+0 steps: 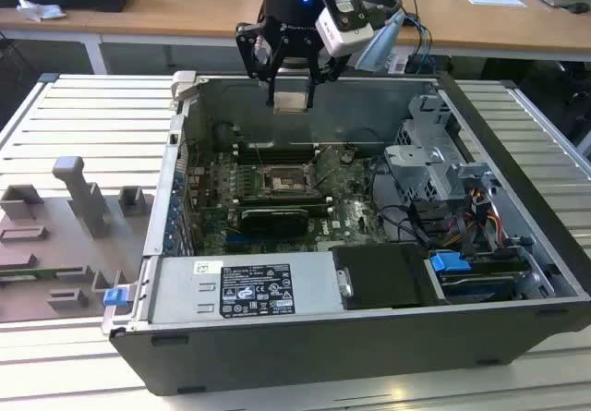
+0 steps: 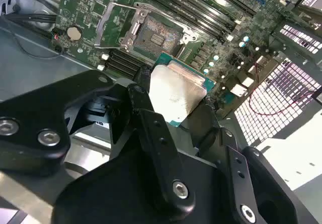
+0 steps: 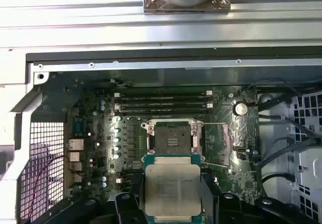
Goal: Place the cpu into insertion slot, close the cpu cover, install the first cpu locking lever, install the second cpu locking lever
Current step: 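Place the cpu into insertion slot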
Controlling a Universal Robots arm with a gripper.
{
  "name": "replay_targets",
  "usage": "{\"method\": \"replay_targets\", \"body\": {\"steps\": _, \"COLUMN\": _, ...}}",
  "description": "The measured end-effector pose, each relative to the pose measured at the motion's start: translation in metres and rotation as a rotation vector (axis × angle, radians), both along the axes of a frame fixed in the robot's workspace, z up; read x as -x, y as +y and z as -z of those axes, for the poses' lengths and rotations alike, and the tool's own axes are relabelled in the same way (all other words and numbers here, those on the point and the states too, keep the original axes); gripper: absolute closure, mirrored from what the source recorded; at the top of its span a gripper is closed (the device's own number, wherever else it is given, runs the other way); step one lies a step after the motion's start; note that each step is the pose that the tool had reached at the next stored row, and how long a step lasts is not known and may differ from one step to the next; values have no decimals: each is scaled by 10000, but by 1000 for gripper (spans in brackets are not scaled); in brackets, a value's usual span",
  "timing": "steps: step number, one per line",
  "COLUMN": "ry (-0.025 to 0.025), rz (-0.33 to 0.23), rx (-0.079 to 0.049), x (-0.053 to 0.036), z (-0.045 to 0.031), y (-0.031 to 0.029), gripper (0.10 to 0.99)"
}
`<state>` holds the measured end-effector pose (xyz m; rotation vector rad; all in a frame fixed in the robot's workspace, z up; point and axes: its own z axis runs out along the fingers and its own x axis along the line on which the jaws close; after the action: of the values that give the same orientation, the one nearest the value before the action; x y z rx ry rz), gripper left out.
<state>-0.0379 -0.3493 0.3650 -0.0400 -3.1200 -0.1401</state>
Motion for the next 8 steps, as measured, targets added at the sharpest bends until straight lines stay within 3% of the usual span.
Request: {"method": "replay_targets", "body": {"steps": 8, "ry": 0, "rz": 591, "rx": 0, "x": 0, "z": 0, "y": 0, "gripper": 545}}
